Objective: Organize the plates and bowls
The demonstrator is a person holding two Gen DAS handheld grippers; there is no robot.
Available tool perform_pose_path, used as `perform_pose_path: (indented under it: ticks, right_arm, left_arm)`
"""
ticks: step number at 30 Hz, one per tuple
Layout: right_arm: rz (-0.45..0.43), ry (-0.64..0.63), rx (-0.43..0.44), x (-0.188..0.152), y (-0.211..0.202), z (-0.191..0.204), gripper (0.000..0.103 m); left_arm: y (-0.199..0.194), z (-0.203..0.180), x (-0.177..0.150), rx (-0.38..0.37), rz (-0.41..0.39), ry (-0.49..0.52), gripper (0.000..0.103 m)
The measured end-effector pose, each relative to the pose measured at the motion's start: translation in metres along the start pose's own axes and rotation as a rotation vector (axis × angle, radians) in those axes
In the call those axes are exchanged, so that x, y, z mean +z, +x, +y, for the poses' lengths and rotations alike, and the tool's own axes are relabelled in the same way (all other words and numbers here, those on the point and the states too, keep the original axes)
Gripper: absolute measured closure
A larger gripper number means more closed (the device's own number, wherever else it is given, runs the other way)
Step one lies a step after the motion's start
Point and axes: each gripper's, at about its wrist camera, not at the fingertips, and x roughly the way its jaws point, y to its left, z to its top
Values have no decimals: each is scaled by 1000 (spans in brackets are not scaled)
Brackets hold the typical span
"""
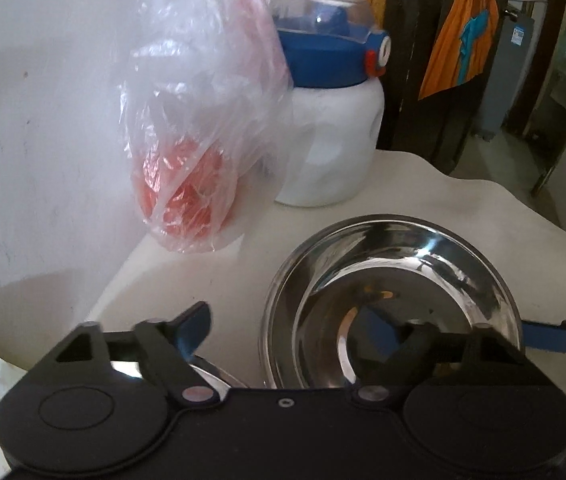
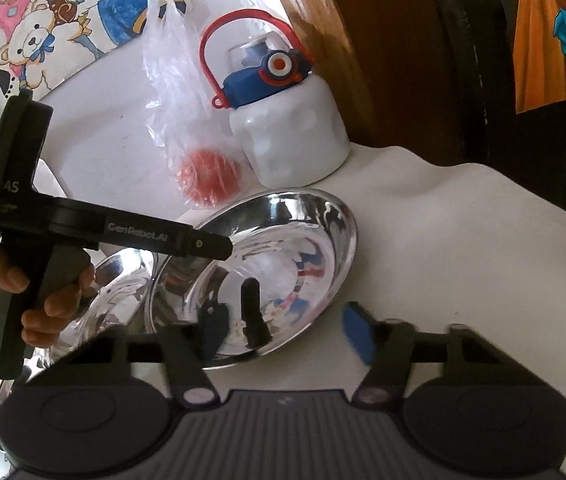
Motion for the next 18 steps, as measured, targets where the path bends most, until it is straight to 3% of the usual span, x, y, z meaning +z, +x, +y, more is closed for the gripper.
perform_pose_path:
  ticks: [2,4,6,10,13,18]
  right_arm:
    - [-5,6,-6,-1,0,-1,52]
    - [-5,17,-8,-1,0,-2,64]
    - [-10,23,-12,-2,-1,-3,68]
    - [-20,36,-32,-2,-4,-7,73]
    - [-27,39,-44,-5,-8,-9,75]
    - [-58,15,-71,-7,-17,-8,76]
  left_arm:
    - [2,3,-1,-15,15,-24,31]
    - [4,6,-2,-22,34,-43,50]
    - [6,9,-3,-38,55,-68,63]
    - [5,10,-3,-37,52,-100,80]
    - [3,11,-3,-47,57,-122,86]
    - [-5,9,-7,-70,35,-150,86]
